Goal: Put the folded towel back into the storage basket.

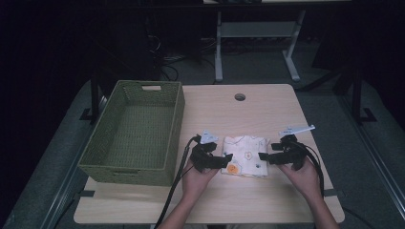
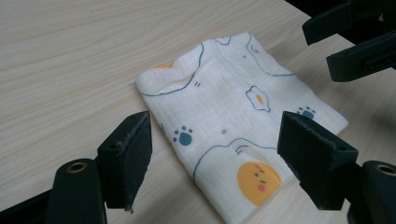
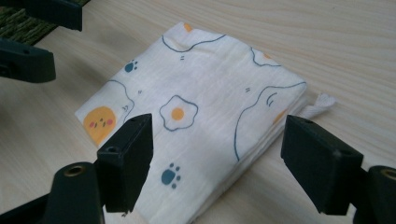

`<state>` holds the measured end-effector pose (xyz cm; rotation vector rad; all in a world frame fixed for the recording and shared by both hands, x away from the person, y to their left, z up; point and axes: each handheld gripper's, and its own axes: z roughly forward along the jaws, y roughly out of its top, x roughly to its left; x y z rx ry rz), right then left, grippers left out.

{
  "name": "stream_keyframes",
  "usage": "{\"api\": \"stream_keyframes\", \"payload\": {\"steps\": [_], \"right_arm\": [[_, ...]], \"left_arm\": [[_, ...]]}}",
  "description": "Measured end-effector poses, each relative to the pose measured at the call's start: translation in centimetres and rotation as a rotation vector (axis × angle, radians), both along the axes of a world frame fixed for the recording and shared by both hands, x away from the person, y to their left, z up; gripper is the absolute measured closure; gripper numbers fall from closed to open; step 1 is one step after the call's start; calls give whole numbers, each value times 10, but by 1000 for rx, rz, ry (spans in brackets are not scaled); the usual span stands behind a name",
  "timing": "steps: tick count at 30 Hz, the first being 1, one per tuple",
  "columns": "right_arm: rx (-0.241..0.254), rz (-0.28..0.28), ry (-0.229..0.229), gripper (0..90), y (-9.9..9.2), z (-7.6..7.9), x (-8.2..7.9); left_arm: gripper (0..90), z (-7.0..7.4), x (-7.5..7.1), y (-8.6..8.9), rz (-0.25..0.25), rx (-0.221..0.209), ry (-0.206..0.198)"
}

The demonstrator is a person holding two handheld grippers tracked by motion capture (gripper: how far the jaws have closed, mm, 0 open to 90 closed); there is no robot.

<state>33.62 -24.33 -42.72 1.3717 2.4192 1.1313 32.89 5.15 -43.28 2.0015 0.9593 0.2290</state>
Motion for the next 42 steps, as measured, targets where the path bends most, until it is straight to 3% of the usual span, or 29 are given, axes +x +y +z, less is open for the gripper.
{"api": "stream_keyframes", "payload": {"steps": [9,14,25,35,42], "right_arm": [[12,-14,36,267,6,-5,16],[9,-39,85,293,5,-16,25],[-37,-57,118,357,13,-28,31],[-97,-64,109,394,18,-32,31],[-197,-67,56,439,31,-32,27]], "left_arm": [[268,-8,13,-9,22,17,49],[295,-14,19,-13,35,20,76],[324,-30,26,-21,40,86,136],[368,-32,24,-25,31,141,117],[473,-32,20,-32,15,194,71]]}}
